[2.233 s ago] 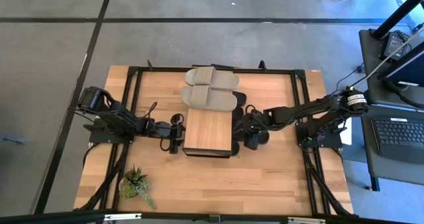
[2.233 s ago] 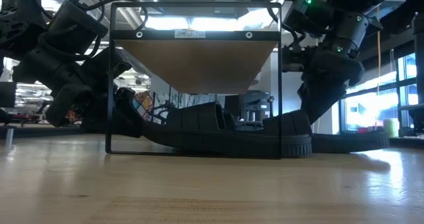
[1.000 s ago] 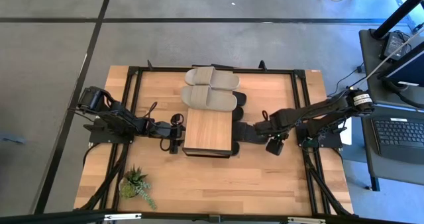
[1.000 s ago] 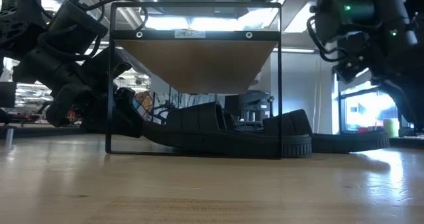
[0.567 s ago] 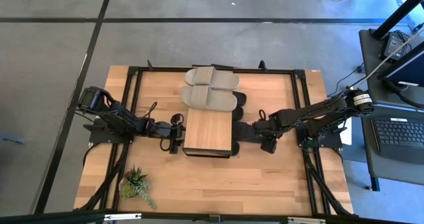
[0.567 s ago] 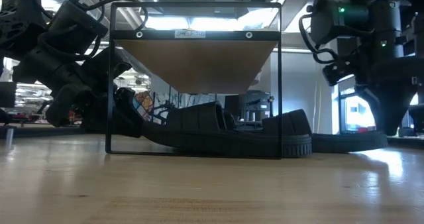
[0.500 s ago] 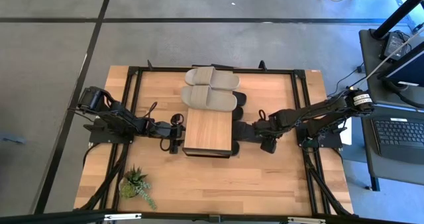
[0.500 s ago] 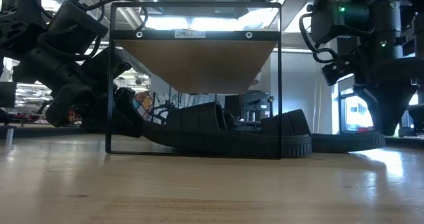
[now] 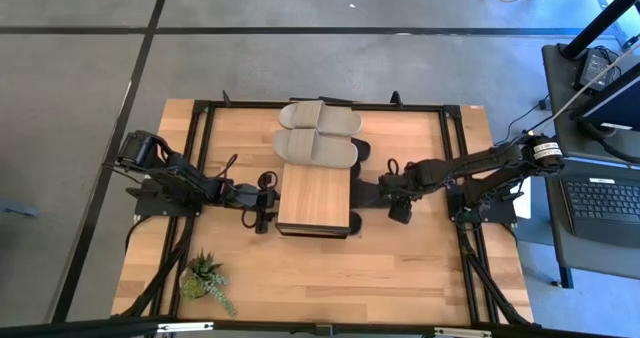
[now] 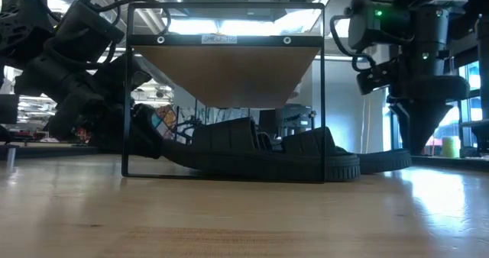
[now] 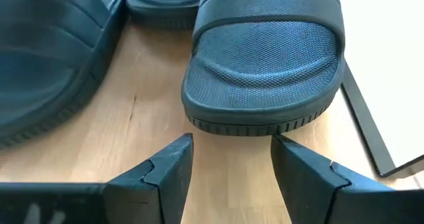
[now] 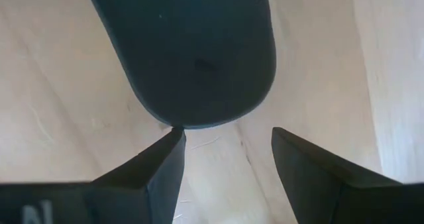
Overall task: Pick and place slides into the shelf
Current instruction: Put the black slide under the shelf
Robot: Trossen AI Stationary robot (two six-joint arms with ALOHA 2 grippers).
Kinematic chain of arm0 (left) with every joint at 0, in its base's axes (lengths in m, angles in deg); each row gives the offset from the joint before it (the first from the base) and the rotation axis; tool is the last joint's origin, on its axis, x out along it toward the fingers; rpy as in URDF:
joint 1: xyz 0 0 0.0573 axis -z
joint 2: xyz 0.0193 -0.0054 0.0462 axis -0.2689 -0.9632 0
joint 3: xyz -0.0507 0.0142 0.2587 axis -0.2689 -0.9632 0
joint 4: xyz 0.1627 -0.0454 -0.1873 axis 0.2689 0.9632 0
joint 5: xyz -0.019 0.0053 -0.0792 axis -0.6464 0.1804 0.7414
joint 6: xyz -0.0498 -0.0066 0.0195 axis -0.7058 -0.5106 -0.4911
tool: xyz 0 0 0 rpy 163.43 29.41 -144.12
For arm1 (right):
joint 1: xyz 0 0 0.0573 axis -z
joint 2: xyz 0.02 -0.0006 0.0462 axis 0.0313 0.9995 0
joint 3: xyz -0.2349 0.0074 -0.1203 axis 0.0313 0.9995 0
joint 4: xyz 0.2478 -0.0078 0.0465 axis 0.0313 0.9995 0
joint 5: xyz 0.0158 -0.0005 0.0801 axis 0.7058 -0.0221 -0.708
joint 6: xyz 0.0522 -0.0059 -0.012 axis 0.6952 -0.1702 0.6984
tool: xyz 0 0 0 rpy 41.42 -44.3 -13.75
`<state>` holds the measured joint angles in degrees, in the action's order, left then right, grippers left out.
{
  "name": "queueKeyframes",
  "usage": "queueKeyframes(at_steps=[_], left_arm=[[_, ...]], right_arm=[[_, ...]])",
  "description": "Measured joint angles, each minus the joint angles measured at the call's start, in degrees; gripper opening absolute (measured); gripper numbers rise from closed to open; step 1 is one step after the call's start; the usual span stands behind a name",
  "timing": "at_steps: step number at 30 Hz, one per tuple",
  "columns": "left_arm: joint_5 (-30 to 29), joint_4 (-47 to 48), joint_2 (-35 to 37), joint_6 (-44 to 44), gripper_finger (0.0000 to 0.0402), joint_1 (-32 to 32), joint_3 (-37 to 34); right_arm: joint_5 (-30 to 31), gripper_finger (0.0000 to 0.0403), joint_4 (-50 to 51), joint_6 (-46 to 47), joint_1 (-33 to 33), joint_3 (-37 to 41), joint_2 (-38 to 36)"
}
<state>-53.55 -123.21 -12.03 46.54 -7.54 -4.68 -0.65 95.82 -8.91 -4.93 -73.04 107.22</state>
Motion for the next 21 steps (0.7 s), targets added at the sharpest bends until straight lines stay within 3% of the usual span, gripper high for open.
queueKeyframes(at_steps=[3, 8, 14, 21], left_arm=[[-1.97, 1.29, 0.00, -3.06, 0.0195, -0.08, 0.00], [-12.54, 3.12, 0.00, -8.50, 0.0195, -2.32, 0.00], [-12.10, 4.33, 0.00, -9.64, 0.0195, -7.64, 0.00], [-4.47, 5.32, 0.00, -5.71, 0.0195, -14.87, 0.00]], right_arm=[[0.12, 0.0225, 0.73, -0.13, 0.49, 0.00, 0.00], [0.22, 0.0225, 0.79, -0.39, 0.53, 0.00, 0.00], [0.21, 0.0225, 0.83, -0.36, 0.50, 0.00, 0.00], [0.20, 0.0225, 0.86, -0.43, 0.50, 0.00, 0.00]])
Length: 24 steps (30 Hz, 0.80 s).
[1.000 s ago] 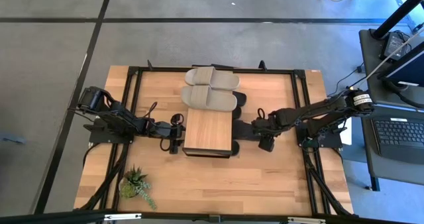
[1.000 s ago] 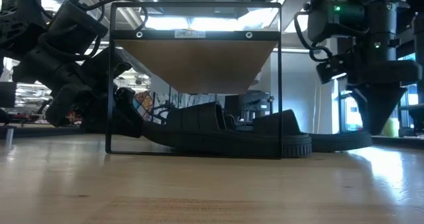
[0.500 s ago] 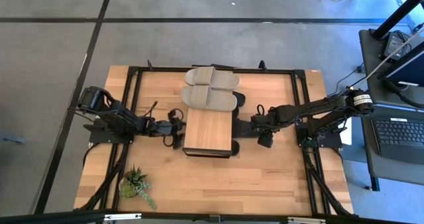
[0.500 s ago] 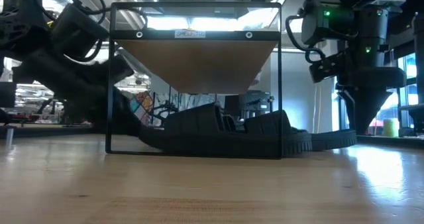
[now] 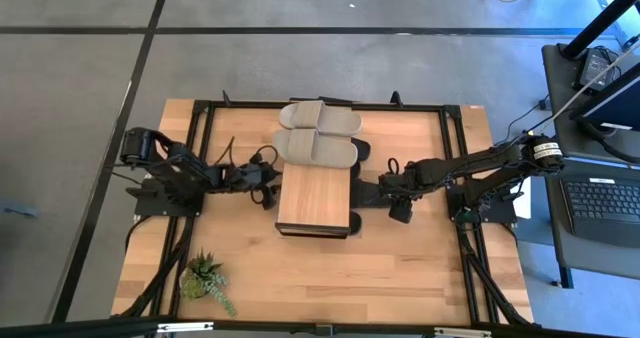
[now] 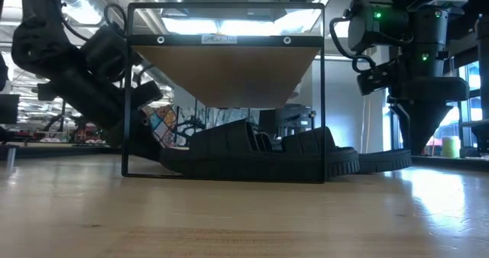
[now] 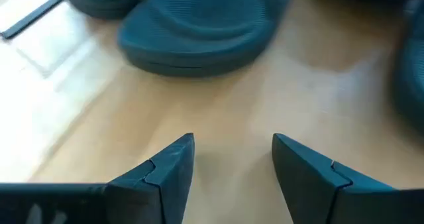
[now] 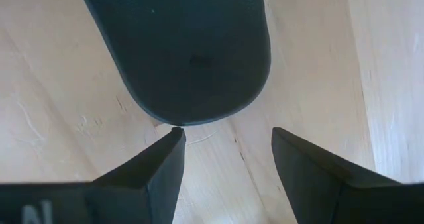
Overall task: Pick and place slides into the shelf
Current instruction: Put the black slide under the shelf
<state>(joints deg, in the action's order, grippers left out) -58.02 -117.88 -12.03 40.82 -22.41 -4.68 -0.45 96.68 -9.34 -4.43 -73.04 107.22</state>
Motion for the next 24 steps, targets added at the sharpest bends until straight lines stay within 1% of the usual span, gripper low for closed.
queueKeyframes(at_steps=[5, 11, 17, 24], left_arm=[[0.41, 0.00, 0.00, 0.01, 0.0195, -4.13, 0.00], [-0.96, -0.31, 0.00, 0.05, 0.0195, -7.63, 0.00], [-1.05, -2.52, 0.00, -0.01, 0.0195, -10.33, 0.00], [-0.93, -2.89, 0.00, 0.04, 0.0195, -12.12, 0.57]], right_arm=[[-0.02, 0.0225, -0.02, 0.07, 0.00, 0.00, 0.00], [-0.16, 0.0225, -0.72, 0.04, 0.00, 0.00, 0.00], [-0.17, 0.0225, -1.03, 0.04, -0.02, 0.00, 0.02], [-0.15, 0.0225, -1.83, -0.03, -0.02, 0.00, 0.02]])
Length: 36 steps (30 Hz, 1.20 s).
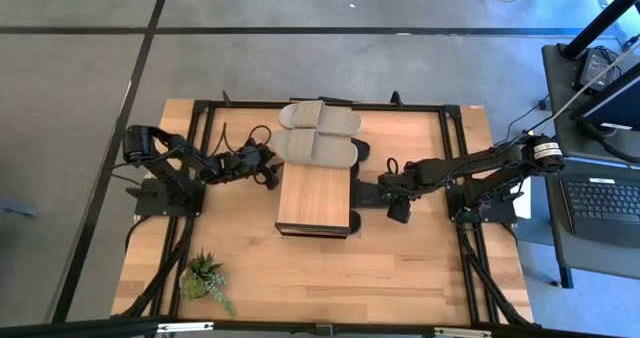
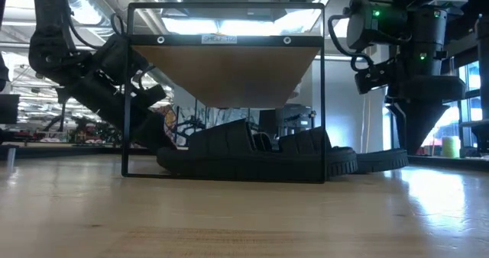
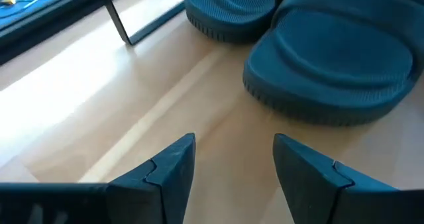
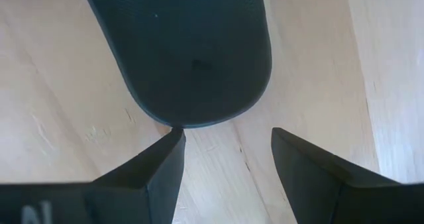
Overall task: Pick and place slides into the shelf
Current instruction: Put the black slide under the shelf
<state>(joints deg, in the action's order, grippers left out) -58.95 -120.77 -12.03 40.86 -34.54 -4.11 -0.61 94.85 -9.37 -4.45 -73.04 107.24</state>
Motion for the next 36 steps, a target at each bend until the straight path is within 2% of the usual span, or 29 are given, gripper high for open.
queueKeyframes(at_steps=[9, 25, 36], left_arm=[[0.90, -0.02, 0.00, 2.57, 0.0195, -0.31, 2.79], [-0.13, 3.10, 0.00, 3.03, 0.0195, -1.56, 2.97], [4.42, 3.13, 0.00, 3.93, 0.0195, -1.75, 2.95]], right_arm=[[0.13, 0.0225, -0.83, -0.25, 0.00, -0.01, -0.01], [0.13, 0.0225, -0.81, -1.00, 0.00, -0.02, 0.00], [0.11, 0.0225, -2.51, -1.59, 0.02, -0.02, 0.00]])
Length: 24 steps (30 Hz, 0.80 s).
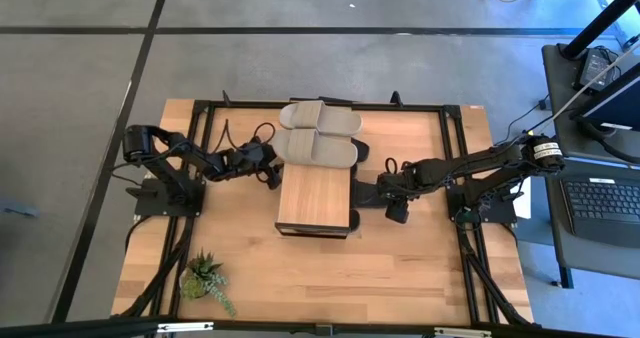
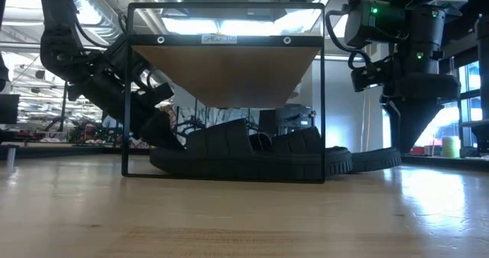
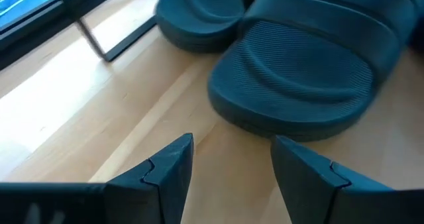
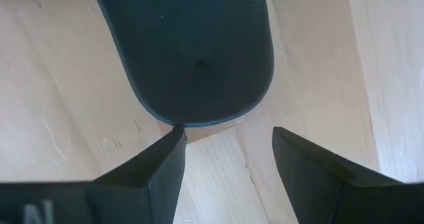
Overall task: Pick and place slides into the shelf
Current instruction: Put the black slide under the shelf
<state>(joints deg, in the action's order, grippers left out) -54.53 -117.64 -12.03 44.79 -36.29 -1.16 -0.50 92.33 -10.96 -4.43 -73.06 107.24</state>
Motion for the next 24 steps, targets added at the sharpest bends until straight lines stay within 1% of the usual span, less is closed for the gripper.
queueKeyframes(at_steps=[3, 11, 16, 20, 24], left_arm=[[1.00, 0.00, 0.00, 1.44, 0.0195, 0.00, 0.01], [1.02, -0.15, 0.00, 1.70, 0.0195, 0.00, 0.00], [1.13, -0.71, 0.00, 6.82, 0.0195, -0.04, 0.00], [6.37, -2.51, 0.00, 12.71, 0.0195, -0.36, 0.25], [7.02, -2.06, 0.00, 12.89, 0.0195, -1.02, 1.50]], right_arm=[[-0.02, 0.0225, -0.45, -0.06, 0.00, 0.00, 0.00], [-0.03, 0.0225, -1.56, -0.06, -0.02, 0.00, 0.00], [-0.02, 0.0225, -1.57, -0.16, -0.02, 0.00, 0.00], [-0.02, 0.0225, -1.58, -0.13, -0.02, 0.00, 0.00], [-0.04, 0.0225, -1.58, -0.16, -0.02, 0.00, 0.00]])
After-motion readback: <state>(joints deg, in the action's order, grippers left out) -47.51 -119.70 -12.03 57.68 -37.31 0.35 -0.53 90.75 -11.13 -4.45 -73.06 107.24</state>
